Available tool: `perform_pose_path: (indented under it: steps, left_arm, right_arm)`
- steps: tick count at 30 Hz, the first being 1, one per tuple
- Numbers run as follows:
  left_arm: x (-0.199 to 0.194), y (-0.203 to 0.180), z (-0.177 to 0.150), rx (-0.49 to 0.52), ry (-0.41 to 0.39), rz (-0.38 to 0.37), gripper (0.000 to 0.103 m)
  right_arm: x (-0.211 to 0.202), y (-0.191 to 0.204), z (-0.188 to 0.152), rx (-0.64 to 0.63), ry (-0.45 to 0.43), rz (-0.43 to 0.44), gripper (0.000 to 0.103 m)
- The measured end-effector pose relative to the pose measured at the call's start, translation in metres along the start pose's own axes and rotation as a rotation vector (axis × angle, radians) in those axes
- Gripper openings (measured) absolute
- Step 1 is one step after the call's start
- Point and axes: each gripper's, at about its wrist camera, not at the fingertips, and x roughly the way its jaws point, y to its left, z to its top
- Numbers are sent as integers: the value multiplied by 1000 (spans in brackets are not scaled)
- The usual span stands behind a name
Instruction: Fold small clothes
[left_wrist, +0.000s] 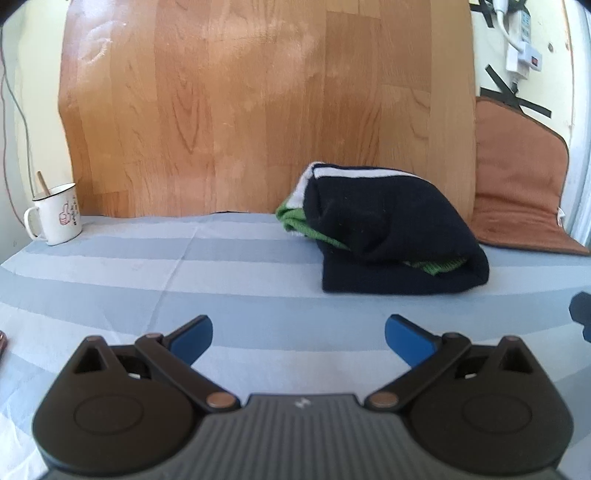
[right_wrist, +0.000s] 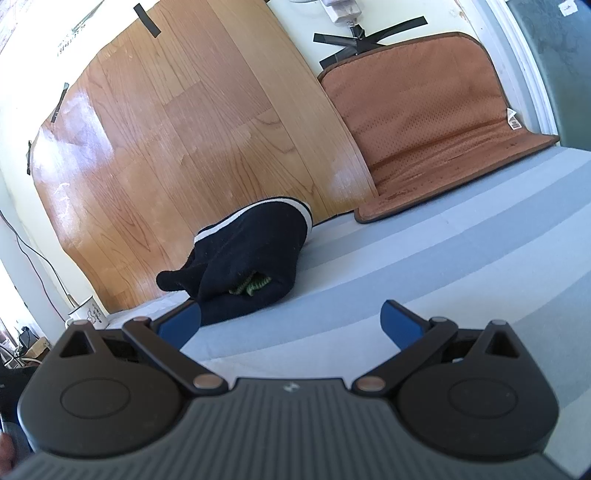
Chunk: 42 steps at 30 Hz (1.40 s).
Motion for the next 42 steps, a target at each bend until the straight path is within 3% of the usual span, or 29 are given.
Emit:
perform_pose_path:
  steps: [4,8,12,19,42]
  left_arm:
    - [-7,6,-1,-40,-46,7,103]
    - [-20,8,-7,-58,-155,42,103]
    - [-15,1,-6,0,-113,53,103]
    - [-12,1,-6,4,-72,52,103]
    - [-14,-8,-9,79,-57,52,103]
  right_arm:
    - [0,0,0,-1,0,-5,103]
    - [0,1,1,-2,0,-13,103]
    - [1,1,1,-5,2,-20,103]
    - [2,0,2,-4,4,-27,103]
    - [3,-1,2,-2,3,-28,103]
